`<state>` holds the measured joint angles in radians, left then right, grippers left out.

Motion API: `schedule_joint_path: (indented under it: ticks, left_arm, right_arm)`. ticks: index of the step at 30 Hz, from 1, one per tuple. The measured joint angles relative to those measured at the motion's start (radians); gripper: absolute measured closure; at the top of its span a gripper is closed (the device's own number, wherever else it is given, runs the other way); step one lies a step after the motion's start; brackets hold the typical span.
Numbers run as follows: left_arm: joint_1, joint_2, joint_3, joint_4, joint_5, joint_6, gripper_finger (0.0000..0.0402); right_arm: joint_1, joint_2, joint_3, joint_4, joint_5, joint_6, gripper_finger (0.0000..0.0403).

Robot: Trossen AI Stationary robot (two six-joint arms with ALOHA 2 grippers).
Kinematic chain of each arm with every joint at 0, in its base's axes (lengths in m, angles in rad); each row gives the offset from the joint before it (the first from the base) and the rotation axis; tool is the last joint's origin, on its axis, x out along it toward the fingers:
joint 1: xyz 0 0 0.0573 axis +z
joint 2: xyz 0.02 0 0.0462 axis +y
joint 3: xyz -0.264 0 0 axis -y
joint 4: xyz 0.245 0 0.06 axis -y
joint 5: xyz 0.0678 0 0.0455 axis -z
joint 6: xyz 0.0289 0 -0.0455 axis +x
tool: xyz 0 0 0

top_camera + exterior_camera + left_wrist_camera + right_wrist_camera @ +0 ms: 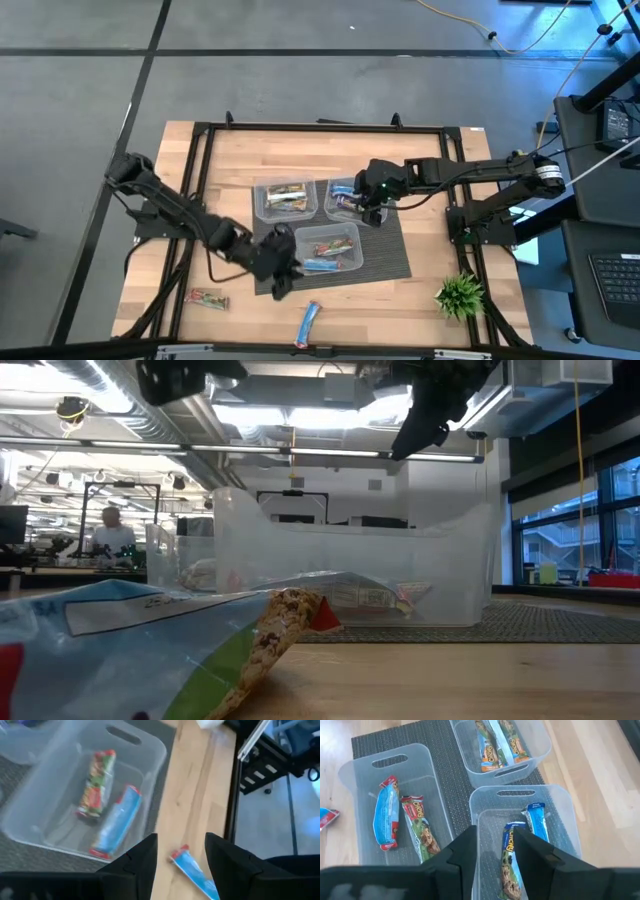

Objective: Pick and place Granola Bars by type
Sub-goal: Put the red granola bar into the bottom transparent bin

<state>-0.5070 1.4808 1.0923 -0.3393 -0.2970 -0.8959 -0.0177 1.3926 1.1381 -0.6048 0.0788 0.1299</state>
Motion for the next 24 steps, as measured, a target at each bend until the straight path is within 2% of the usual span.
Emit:
schedule_joint_path:
  ticks: [5,8,11,18,24]
  left_arm:
    - [-0.044,0.156,0.205,-0.206,-0.025,-0.129,0.0242]
    - [-0.061,0.275,0.356,-0.366,-0.023,-0.231,0.0241]
    - [-0.079,0.389,0.497,-0.455,-0.004,-0.335,0.0240]
    - [-0.117,0.629,0.731,-0.480,0.059,-0.536,0.0241]
    - [-0.129,0.770,0.815,-0.492,0.079,-0.665,0.0243]
  right_arm:
    - [0.000,0.000,0.000,0.000,0.000,-0.033,0.0272]
    - [0.000,0.000,0.000,-0.001,0.000,-0.082,0.0272]
    - [0.000,0.000,0.000,-0.011,0.000,-0.114,0.0272]
    - [0.000,0.000,0.000,-0.111,0.000,-0.165,0.0272]
    - [0.000,0.000,0.000,-0.130,0.000,-0.191,0.0272]
